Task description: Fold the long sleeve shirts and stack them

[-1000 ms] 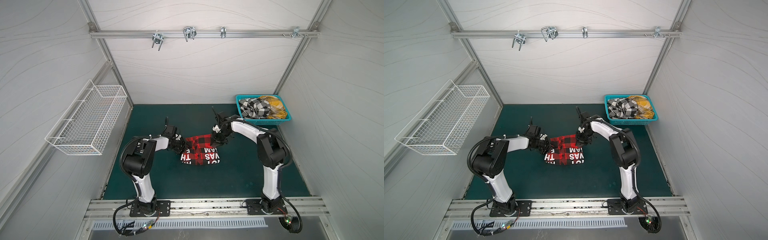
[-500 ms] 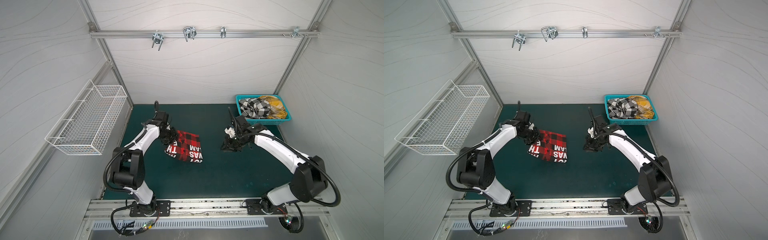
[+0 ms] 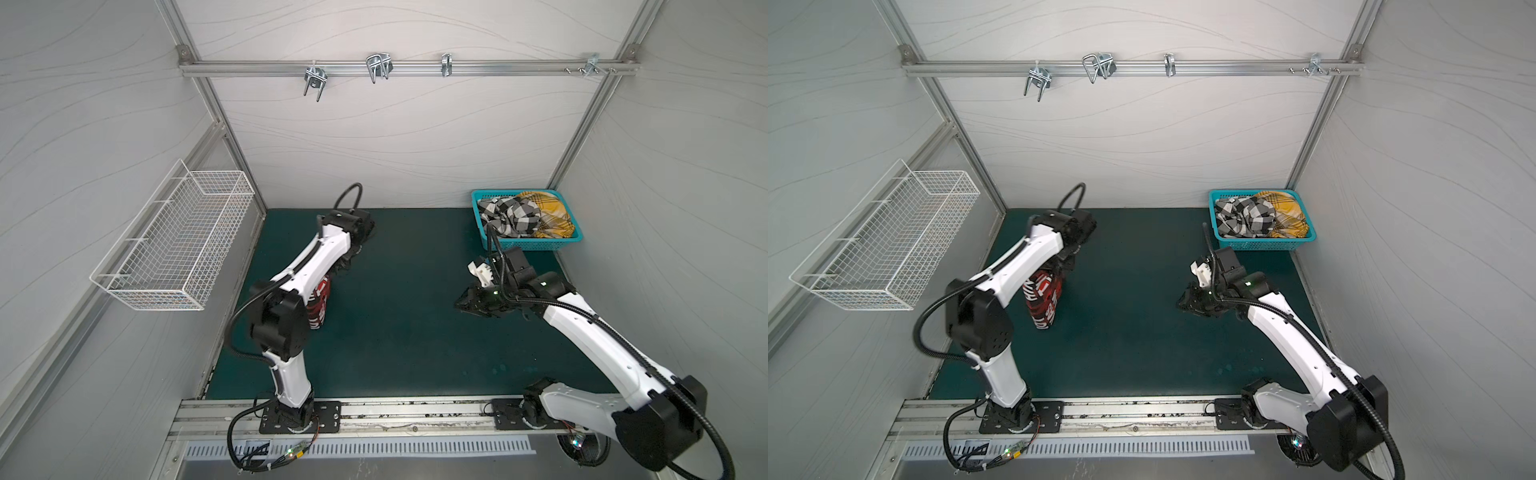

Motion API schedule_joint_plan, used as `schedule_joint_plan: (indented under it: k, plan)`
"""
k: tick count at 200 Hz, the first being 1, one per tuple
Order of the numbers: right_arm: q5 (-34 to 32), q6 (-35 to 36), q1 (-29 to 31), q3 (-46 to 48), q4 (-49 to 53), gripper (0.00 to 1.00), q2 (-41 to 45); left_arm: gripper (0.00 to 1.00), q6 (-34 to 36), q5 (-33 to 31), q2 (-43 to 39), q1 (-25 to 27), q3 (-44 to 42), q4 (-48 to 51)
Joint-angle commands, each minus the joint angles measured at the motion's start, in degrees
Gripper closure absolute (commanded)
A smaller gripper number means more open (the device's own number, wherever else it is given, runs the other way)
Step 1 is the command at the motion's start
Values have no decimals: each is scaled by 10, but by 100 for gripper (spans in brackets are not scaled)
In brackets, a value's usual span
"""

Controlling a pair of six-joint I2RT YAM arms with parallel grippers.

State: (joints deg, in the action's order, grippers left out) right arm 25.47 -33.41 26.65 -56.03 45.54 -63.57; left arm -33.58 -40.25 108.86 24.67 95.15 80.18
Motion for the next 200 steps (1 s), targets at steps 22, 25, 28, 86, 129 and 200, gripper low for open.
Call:
schedule_joint_plan:
  k: [22, 25, 28, 86, 129, 200]
  plan:
    - [49, 3, -29, 31, 16, 74, 68, 97, -177, -32, 132, 151, 82, 109]
    - [49, 2, -30, 31, 20, 73, 73, 87, -179, -23, 142, 160, 97, 110]
    - [50, 2, -30, 31, 24, 72, 77, 76, -180, -15, 151, 168, 111, 110]
    - [1, 0, -36, 18, 131, 52, 175, 29, -200, 181, 163, 276, 232, -6]
    - [45, -1, -12, 51, 70, 49, 118, 45, -142, 206, -39, 144, 25, -84]
    - [-15, 32, 115, -121, -66, 40, -256, 74, -13, 392, -168, -129, -269, -277]
